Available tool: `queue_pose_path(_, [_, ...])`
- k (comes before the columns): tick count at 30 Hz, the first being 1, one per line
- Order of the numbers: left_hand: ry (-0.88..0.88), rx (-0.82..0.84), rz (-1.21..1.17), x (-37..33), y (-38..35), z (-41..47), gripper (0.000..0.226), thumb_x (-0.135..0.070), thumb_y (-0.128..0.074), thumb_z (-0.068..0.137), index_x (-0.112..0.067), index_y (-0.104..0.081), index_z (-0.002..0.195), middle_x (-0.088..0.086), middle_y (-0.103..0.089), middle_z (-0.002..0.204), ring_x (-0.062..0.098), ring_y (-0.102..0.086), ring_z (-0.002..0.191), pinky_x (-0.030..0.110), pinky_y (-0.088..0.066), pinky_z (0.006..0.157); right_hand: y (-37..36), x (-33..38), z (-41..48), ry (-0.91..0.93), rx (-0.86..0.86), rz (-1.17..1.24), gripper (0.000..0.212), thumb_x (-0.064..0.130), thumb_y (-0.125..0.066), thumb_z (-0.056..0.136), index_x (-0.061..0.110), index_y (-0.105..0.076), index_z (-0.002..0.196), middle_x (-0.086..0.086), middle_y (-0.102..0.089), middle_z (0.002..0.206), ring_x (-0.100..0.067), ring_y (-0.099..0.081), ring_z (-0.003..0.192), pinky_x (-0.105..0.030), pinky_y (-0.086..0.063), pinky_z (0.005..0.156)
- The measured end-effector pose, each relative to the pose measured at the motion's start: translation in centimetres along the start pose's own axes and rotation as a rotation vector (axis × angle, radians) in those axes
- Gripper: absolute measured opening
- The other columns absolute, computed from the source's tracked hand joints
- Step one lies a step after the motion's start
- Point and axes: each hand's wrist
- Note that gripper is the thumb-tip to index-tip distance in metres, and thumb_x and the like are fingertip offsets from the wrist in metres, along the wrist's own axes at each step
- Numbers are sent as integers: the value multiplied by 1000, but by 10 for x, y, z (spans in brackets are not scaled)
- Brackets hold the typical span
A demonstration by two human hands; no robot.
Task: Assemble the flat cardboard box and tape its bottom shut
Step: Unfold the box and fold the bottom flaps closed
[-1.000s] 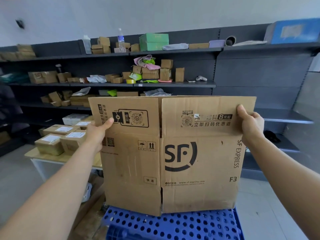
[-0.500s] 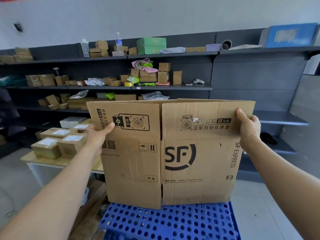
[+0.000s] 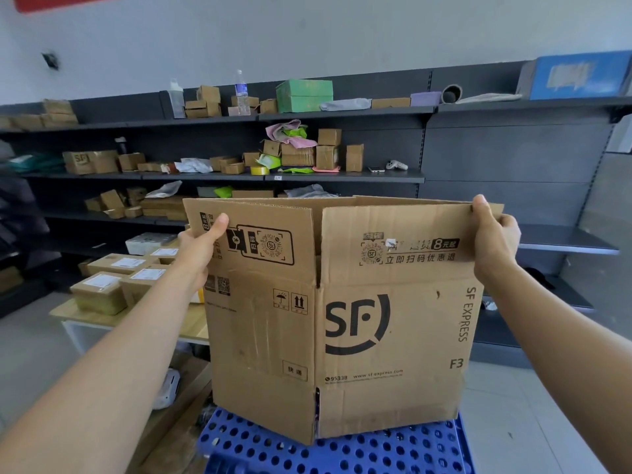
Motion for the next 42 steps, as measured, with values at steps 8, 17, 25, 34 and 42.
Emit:
queue_pose_path(8, [12, -46, 50, 3, 10, -17, 77, -47, -72, 76, -19, -39, 139, -1, -54, 134, 22, -45, 123, 55, -30, 103, -1, 8, -5, -27, -14, -11, 31, 41, -59, 83, 17, -52, 101, 7, -53, 86, -7, -50, 77, -25, -41, 63])
queue_pose_path(17, [46, -137, 43, -17, -11, -37, 82, -52, -62, 84, -17, -20, 145, 5, -46, 135, 25, -45, 119, 52, -39, 96, 1, 16, -7, 16, -1, -68, 22, 32, -54, 85, 16, -48, 99, 7, -48, 82, -6, -44, 73, -24, -36, 60])
queue_pose_path(25, [148, -134, 93, -38, -14, -46, 91, -59, -67, 74, -24, -24, 147, 5, -49, 136, 33, -46, 125, 57, -41, 87, -2, 31, -7, -19, 56, -198, 23, 29, -56, 80, 12, -52, 97, 3, -49, 79, -10, -44, 69, -27, -35, 58])
queue_pose_path(34, [102, -112, -7, -40, -11, -48, 26, -32, -56, 85, -21, -49, 108, 3, -55, 94, 21, -55, 90, 47, -45, 89, 5, 51, -6, -92, 154, -415, 26, 34, -68, 74, 11, -58, 79, -9, -65, 98, -26, -60, 87, -33, -51, 74])
queue_pose_path(42, [138, -7, 48, -48, -16, -49, 16, -31, -53, 85, -21, -50, 97, 4, -55, 87, 21, -55, 83, 41, -43, 77, 5, 80, -9, -196, 575, -706, 29, 30, -69, 85, 9, -59, 102, -13, -70, 98, -26, -67, 80, -37, -56, 67])
Point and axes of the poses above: each hand's wrist, its own z-axis towards the middle knuckle, its own y-axis out of the back of the hand, x = y × z
